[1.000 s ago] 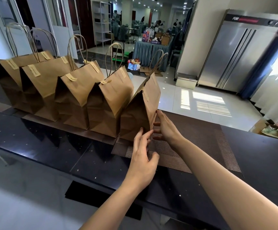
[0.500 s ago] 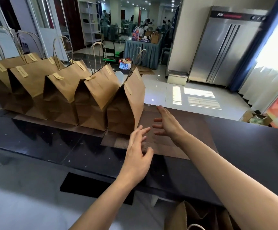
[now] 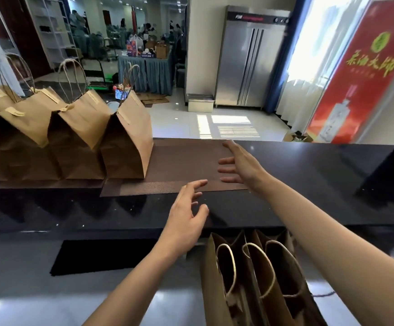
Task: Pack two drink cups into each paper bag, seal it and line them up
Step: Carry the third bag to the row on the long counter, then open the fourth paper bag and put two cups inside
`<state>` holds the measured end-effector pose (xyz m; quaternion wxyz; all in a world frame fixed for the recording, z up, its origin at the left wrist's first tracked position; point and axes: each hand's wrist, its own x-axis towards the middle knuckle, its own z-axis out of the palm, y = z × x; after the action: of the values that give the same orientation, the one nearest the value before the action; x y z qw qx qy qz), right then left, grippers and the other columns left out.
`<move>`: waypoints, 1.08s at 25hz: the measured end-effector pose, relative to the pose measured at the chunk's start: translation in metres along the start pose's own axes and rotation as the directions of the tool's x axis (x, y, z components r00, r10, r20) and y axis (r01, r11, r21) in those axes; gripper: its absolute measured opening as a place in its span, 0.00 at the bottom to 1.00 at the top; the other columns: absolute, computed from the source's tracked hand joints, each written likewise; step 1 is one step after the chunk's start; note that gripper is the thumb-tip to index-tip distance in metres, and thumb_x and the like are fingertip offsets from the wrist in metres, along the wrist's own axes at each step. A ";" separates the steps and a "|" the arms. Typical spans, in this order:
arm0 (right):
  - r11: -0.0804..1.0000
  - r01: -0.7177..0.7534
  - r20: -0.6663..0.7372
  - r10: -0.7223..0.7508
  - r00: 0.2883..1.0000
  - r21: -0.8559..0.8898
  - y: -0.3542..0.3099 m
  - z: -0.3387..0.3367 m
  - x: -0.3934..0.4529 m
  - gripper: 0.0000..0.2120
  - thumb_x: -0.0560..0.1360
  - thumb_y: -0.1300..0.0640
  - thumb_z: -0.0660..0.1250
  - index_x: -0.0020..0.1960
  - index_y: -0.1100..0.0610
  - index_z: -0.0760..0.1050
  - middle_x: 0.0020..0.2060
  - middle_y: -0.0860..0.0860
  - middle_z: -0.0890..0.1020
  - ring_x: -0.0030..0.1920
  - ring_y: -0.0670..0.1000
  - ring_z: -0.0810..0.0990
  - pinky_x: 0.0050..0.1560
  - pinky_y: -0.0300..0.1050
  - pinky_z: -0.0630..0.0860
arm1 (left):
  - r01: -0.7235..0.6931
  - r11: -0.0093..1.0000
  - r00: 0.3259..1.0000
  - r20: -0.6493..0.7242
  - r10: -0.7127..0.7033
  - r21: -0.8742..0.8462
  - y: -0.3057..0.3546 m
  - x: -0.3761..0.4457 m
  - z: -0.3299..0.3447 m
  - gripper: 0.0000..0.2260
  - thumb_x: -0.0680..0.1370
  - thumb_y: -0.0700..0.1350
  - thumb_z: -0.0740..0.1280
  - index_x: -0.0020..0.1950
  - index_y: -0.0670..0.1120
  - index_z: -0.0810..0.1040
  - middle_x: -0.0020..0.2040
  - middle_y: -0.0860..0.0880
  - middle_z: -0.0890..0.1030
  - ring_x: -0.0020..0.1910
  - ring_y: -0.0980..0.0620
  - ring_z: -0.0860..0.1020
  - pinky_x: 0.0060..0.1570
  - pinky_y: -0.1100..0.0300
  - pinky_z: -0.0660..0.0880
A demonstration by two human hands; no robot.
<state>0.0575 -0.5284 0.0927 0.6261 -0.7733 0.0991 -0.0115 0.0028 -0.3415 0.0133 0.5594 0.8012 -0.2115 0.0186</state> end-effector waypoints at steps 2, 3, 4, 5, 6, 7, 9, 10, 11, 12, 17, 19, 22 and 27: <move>0.998 -0.026 -0.042 0.028 0.999 0.050 0.003 -0.016 -0.021 0.26 0.84 0.37 0.53 0.78 0.47 0.63 0.62 0.59 0.77 0.57 0.58 0.81 0.56 0.57 0.82 | -0.004 1.000 0.999 0.044 0.003 0.020 -0.002 -0.011 0.006 0.21 0.82 0.43 0.65 0.71 0.63 0.69 0.68 0.60 0.73 0.67 0.63 0.71 0.66 0.63 0.70; 0.997 -0.029 -0.063 0.033 0.997 0.071 0.005 -0.024 -0.032 0.25 0.84 0.38 0.54 0.77 0.47 0.64 0.62 0.59 0.78 0.57 0.57 0.82 0.56 0.57 0.82 | -0.013 0.999 0.998 0.065 0.011 0.038 -0.003 -0.015 0.007 0.20 0.82 0.43 0.64 0.70 0.61 0.70 0.66 0.60 0.75 0.67 0.62 0.72 0.67 0.61 0.70; 0.996 -0.021 -0.087 0.028 0.996 0.084 0.008 -0.032 -0.044 0.25 0.84 0.38 0.54 0.77 0.47 0.65 0.61 0.59 0.78 0.57 0.57 0.82 0.57 0.57 0.82 | -0.030 0.998 0.996 0.087 0.024 0.060 -0.004 -0.020 0.009 0.18 0.82 0.43 0.64 0.69 0.59 0.71 0.64 0.61 0.77 0.66 0.61 0.73 0.67 0.61 0.70; 0.996 -0.009 -0.114 0.019 0.993 0.092 0.012 -0.040 -0.057 0.24 0.84 0.38 0.55 0.76 0.47 0.66 0.61 0.59 0.79 0.57 0.57 0.82 0.57 0.57 0.82 | -0.044 0.996 0.993 0.108 0.035 0.080 -0.005 -0.023 0.010 0.16 0.82 0.44 0.63 0.68 0.59 0.72 0.61 0.61 0.78 0.64 0.61 0.74 0.66 0.61 0.70; 0.995 -0.001 -0.145 0.016 0.989 0.102 0.016 -0.046 -0.071 0.24 0.84 0.38 0.55 0.75 0.47 0.68 0.60 0.58 0.80 0.57 0.58 0.83 0.57 0.58 0.82 | -0.053 0.994 0.991 0.131 0.040 0.095 -0.006 -0.026 0.010 0.15 0.82 0.44 0.63 0.67 0.58 0.73 0.59 0.61 0.79 0.63 0.61 0.75 0.65 0.63 0.70; 0.994 0.002 -0.181 0.019 0.983 0.113 0.020 -0.053 -0.086 0.23 0.83 0.38 0.55 0.74 0.47 0.69 0.59 0.58 0.81 0.57 0.58 0.83 0.57 0.59 0.82 | -0.062 0.992 0.987 0.156 0.045 0.109 -0.007 -0.030 0.011 0.14 0.83 0.44 0.62 0.66 0.58 0.73 0.58 0.61 0.80 0.62 0.62 0.75 0.63 0.64 0.70; 0.993 0.001 -0.241 0.029 0.970 0.122 0.030 -0.061 -0.114 0.22 0.84 0.39 0.55 0.72 0.47 0.71 0.58 0.58 0.82 0.56 0.57 0.84 0.56 0.59 0.83 | -0.092 0.988 0.977 0.201 0.065 0.128 -0.011 -0.035 0.012 0.13 0.83 0.43 0.62 0.65 0.55 0.74 0.58 0.60 0.81 0.62 0.63 0.75 0.62 0.67 0.70; 0.993 0.003 -0.266 0.029 0.964 0.119 0.034 -0.064 -0.128 0.21 0.84 0.40 0.55 0.72 0.47 0.72 0.58 0.58 0.82 0.56 0.57 0.84 0.56 0.59 0.83 | -0.111 0.985 0.971 0.226 0.079 0.131 -0.012 -0.038 0.013 0.13 0.83 0.42 0.62 0.65 0.54 0.75 0.58 0.59 0.81 0.62 0.63 0.75 0.63 0.67 0.70; 0.993 0.008 -0.283 0.026 0.959 0.117 0.037 -0.064 -0.140 0.20 0.84 0.41 0.55 0.71 0.47 0.72 0.57 0.58 0.83 0.56 0.56 0.85 0.56 0.58 0.83 | -0.127 0.982 0.965 0.247 0.090 0.137 -0.013 -0.040 0.014 0.13 0.83 0.42 0.62 0.66 0.53 0.75 0.59 0.58 0.81 0.62 0.62 0.75 0.63 0.67 0.70; 0.994 0.013 -0.302 0.021 0.953 0.110 0.040 -0.064 -0.152 0.19 0.84 0.41 0.55 0.71 0.46 0.73 0.57 0.57 0.83 0.55 0.54 0.85 0.54 0.56 0.84 | -0.141 0.979 0.958 0.268 0.098 0.147 -0.013 -0.043 0.016 0.12 0.83 0.42 0.62 0.66 0.52 0.75 0.59 0.57 0.81 0.62 0.61 0.76 0.63 0.66 0.70; 0.997 0.045 -0.363 -0.020 0.932 0.059 0.045 -0.055 -0.207 0.16 0.84 0.41 0.54 0.67 0.42 0.73 0.54 0.53 0.84 0.51 0.47 0.86 0.44 0.42 0.84 | -0.186 0.960 0.927 0.361 0.101 0.209 -0.018 -0.056 0.021 0.12 0.83 0.42 0.63 0.66 0.51 0.75 0.59 0.53 0.80 0.61 0.57 0.76 0.63 0.58 0.73; 0.997 0.054 -0.368 -0.031 0.929 0.052 0.046 -0.051 -0.226 0.14 0.85 0.43 0.54 0.65 0.42 0.74 0.54 0.54 0.84 0.52 0.50 0.86 0.45 0.43 0.84 | -0.196 0.952 0.926 0.365 0.100 0.236 -0.020 -0.059 0.023 0.13 0.82 0.41 0.64 0.66 0.51 0.76 0.59 0.53 0.79 0.62 0.55 0.75 0.65 0.53 0.73; 0.999 0.052 -0.398 -0.051 0.916 -0.009 0.050 -0.046 -0.248 0.15 0.85 0.44 0.55 0.66 0.46 0.75 0.52 0.53 0.84 0.52 0.51 0.85 0.50 0.45 0.84 | -0.218 0.929 0.927 0.362 0.100 0.300 -0.021 -0.061 0.025 0.13 0.80 0.42 0.67 0.65 0.50 0.76 0.59 0.52 0.79 0.63 0.51 0.75 0.64 0.48 0.72; 0.975 0.009 -0.463 -0.112 0.879 -0.220 0.066 -0.034 -0.281 0.08 0.83 0.49 0.62 0.53 0.49 0.79 0.39 0.48 0.83 0.42 0.49 0.84 0.41 0.39 0.81 | -0.278 0.860 0.913 0.396 0.098 0.428 -0.022 -0.065 0.022 0.13 0.79 0.45 0.67 0.64 0.50 0.77 0.60 0.50 0.79 0.67 0.48 0.73 0.65 0.47 0.71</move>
<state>-0.2322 -0.5273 0.0659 0.4966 -0.8119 0.2251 -0.2087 -0.0530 -0.3346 -0.0318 0.2927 0.8780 -0.3780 -0.0219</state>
